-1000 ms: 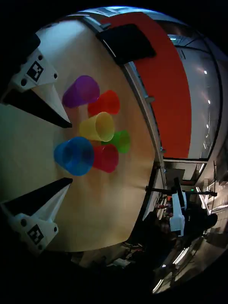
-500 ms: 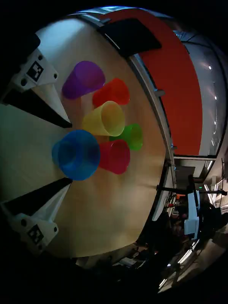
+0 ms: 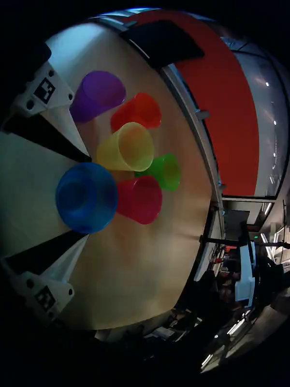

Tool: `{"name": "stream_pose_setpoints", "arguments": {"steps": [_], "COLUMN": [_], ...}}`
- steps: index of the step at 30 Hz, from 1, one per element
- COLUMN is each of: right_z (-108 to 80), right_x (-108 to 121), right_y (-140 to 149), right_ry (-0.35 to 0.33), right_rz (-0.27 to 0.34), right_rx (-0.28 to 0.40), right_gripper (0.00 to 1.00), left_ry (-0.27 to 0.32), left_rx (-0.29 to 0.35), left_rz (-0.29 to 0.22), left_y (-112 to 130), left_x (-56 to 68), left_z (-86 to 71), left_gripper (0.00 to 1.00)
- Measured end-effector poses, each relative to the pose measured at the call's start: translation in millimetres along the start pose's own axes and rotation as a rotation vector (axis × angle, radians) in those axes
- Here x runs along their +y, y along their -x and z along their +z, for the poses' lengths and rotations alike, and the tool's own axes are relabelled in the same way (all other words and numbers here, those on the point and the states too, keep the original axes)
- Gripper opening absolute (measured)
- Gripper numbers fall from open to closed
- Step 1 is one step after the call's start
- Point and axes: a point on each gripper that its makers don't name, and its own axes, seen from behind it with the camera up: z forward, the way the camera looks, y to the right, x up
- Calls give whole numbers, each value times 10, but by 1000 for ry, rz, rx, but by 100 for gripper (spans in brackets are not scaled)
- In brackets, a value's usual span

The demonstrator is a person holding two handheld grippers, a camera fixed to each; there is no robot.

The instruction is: Pour water

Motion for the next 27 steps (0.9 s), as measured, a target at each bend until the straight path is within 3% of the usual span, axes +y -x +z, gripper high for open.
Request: {"name": "stream_pose_setpoints", "arguments": {"steps": [8, 12, 21, 27], "right_z": [22, 29, 55, 110], "right_x": [8, 13, 3, 7], "right_y": [19, 24, 19, 61], "right_ry": [0, 0, -2, -4], "right_rz": [4, 4, 1, -10], "right_rx": [-2, -4, -8, -21], "right_gripper": [100, 100, 100, 100], "left_ry": [-3, 3, -25, -41], "left_rx": [-2, 0, 4, 27], "left_rz": [0, -17, -34, -42], "left_y": [2, -15, -29, -80], "left_x": [1, 5, -121, -187], "left_z": [12, 7, -26, -139], "left_gripper": [97, 89, 87, 87]}}
